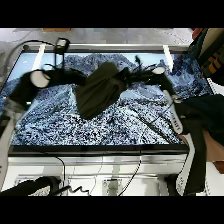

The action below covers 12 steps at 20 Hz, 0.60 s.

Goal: Fold the clothes and pants, and hang the long-sleeved shirts on hangers.

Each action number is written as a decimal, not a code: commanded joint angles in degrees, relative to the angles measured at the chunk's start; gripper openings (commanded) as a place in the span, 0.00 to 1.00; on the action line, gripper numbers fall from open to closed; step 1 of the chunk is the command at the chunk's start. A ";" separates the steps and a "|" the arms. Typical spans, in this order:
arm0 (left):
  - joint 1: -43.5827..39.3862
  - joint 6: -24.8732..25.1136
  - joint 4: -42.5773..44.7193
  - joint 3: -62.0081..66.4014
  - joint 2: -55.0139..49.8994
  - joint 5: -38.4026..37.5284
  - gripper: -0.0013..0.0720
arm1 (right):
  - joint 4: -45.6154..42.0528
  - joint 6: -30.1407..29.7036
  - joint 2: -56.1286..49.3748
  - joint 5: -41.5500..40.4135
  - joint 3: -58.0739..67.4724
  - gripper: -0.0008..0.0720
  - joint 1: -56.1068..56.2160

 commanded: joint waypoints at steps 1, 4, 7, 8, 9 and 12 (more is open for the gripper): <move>7.65 -0.07 11.23 0.00 7.43 -13.16 0.04 | 2.62 2.14 9.05 1.51 0.42 0.05 -8.98; 14.32 -0.04 16.98 0.00 13.25 -20.35 0.04 | -4.44 9.25 18.47 1.46 0.35 0.05 -19.87; 19.96 -0.04 17.18 0.00 16.26 -26.38 0.04 | -31.28 25.75 28.85 4.44 -1.57 0.05 -31.28; 20.92 -0.04 17.16 0.00 16.74 -28.61 0.04 | -42.51 33.53 32.30 7.10 -2.97 0.05 -34.80; 21.42 -0.02 17.18 0.00 17.00 -30.80 0.04 | -51.63 39.06 35.32 9.49 -4.17 0.05 -37.77; 21.40 -0.02 17.14 -0.02 16.94 -32.59 0.04 | -69.40 40.94 40.96 18.29 -6.01 0.05 -46.93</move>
